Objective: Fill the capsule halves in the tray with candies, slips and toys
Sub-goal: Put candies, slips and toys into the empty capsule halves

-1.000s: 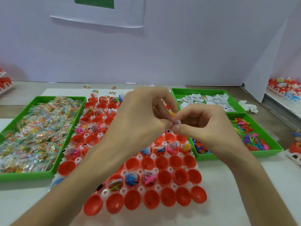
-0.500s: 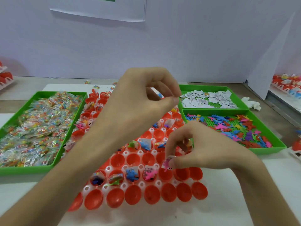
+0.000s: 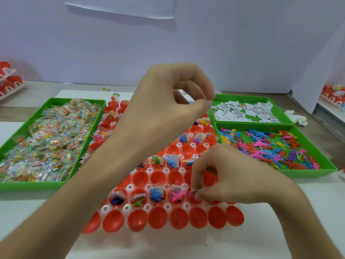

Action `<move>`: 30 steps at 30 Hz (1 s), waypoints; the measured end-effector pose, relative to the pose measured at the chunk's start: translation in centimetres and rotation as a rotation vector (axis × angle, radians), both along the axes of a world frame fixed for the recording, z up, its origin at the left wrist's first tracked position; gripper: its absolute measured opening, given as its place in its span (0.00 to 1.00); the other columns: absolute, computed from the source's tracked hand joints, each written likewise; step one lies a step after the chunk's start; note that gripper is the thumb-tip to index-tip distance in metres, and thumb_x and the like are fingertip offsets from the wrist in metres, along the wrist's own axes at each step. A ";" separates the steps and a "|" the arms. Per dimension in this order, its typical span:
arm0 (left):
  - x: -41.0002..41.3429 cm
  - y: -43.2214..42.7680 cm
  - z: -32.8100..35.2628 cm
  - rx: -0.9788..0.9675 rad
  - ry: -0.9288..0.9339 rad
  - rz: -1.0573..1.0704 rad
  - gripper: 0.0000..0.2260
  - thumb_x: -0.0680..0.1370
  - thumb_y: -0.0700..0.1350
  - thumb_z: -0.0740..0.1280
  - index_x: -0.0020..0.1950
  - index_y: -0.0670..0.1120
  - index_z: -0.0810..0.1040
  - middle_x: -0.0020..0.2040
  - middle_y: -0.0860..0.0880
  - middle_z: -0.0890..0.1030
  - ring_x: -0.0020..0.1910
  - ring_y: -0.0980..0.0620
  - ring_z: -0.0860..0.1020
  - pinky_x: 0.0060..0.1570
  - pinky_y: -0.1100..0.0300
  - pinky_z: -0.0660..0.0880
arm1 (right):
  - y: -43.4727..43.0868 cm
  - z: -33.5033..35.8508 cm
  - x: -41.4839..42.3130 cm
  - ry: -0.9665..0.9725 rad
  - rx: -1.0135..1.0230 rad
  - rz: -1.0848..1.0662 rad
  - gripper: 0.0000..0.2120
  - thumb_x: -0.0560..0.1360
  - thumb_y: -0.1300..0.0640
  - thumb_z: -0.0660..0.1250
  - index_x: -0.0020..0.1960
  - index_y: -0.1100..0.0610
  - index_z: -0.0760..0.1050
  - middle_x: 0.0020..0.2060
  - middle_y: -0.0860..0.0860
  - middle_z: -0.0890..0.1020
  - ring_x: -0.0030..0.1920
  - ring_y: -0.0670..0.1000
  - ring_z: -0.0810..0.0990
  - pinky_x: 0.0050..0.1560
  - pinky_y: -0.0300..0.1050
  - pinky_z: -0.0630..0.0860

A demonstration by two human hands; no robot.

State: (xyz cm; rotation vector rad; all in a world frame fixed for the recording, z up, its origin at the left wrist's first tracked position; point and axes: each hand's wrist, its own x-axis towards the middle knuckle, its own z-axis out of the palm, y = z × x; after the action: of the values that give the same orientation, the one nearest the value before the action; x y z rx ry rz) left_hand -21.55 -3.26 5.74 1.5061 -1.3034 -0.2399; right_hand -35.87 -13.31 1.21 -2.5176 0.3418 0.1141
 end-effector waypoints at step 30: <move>-0.2 -0.1 0.0 -0.018 -0.041 0.042 0.08 0.75 0.36 0.72 0.43 0.49 0.82 0.40 0.53 0.84 0.32 0.59 0.80 0.38 0.64 0.79 | 1.4 -1.5 0.2 0.038 -0.158 -0.050 0.04 0.67 0.55 0.69 0.40 0.49 0.82 0.36 0.45 0.82 0.38 0.44 0.79 0.37 0.42 0.79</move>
State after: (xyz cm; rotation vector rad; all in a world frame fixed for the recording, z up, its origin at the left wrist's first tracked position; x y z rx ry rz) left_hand -21.75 -3.34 5.78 1.5291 -1.3012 -0.1706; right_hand -35.64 -11.94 -0.28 -2.6631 0.4450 0.1198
